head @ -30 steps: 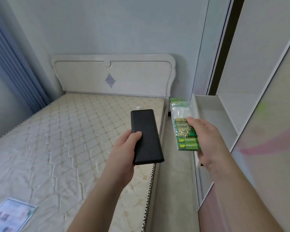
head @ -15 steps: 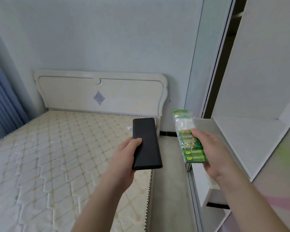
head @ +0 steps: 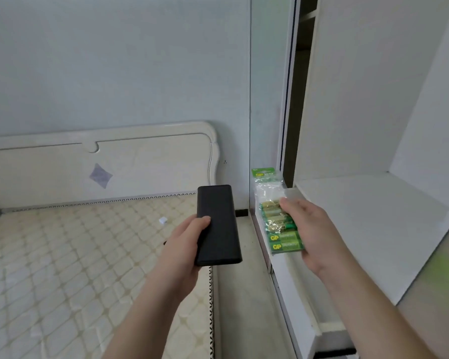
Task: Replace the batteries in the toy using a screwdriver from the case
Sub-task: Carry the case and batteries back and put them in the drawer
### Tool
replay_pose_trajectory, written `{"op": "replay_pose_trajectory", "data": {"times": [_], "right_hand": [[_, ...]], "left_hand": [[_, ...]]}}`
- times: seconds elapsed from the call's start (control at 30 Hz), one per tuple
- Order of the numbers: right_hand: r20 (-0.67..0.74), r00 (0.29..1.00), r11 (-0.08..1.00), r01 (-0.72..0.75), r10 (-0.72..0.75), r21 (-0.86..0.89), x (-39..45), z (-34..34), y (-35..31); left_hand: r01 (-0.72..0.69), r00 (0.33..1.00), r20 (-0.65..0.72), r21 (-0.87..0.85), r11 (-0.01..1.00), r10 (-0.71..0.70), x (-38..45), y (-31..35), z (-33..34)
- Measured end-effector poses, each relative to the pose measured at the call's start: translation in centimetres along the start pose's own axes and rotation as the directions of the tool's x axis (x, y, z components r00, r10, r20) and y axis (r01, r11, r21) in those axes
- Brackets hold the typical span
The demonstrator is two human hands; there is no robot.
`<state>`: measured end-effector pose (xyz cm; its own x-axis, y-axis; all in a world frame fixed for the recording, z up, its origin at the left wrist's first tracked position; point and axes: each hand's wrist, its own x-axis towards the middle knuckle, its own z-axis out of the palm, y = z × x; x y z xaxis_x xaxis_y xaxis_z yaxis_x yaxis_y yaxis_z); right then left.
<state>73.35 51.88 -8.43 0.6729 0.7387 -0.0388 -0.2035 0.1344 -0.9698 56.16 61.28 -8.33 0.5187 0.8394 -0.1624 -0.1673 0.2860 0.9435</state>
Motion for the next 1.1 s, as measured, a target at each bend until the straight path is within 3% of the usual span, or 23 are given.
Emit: {"op": "replay_pose_trajectory", "data": {"times": [0.3, 0.53, 0.77, 0.87, 1.1], "right_hand": [[-0.090, 0.995, 0.995, -0.027, 0.035, 0.091, 10.8, -3.5, -1.1], [-0.118, 0.993, 0.994, -0.008, 0.021, 0.108, 16.9, -4.4, -0.8], [-0.283, 0.958, 0.994, 0.075, -0.050, 0.077, 22.0, -7.8, 0.1], [-0.380, 0.922, 0.996, 0.088, -0.069, 0.034, 23.9, -9.3, 0.7], [-0.591, 0.800, 0.989, 0.144, -0.103, 0.023, 26.1, -11.3, 0.5]], "left_hand": [[-0.009, 0.994, 0.109, 0.058, 0.998, 0.002, 10.6, 0.6, 6.9], [-0.053, 0.993, 0.111, 0.064, 0.997, 0.046, 17.8, 0.3, 10.1], [-0.018, 0.970, 0.245, 0.071, 0.997, 0.000, 27.1, -0.8, 13.9], [0.026, 0.927, 0.371, 0.101, 0.995, -0.062, 31.1, -1.5, 16.1], [0.049, 0.728, 0.661, 0.216, 0.975, -0.183, 37.2, -1.6, 21.2]]}}
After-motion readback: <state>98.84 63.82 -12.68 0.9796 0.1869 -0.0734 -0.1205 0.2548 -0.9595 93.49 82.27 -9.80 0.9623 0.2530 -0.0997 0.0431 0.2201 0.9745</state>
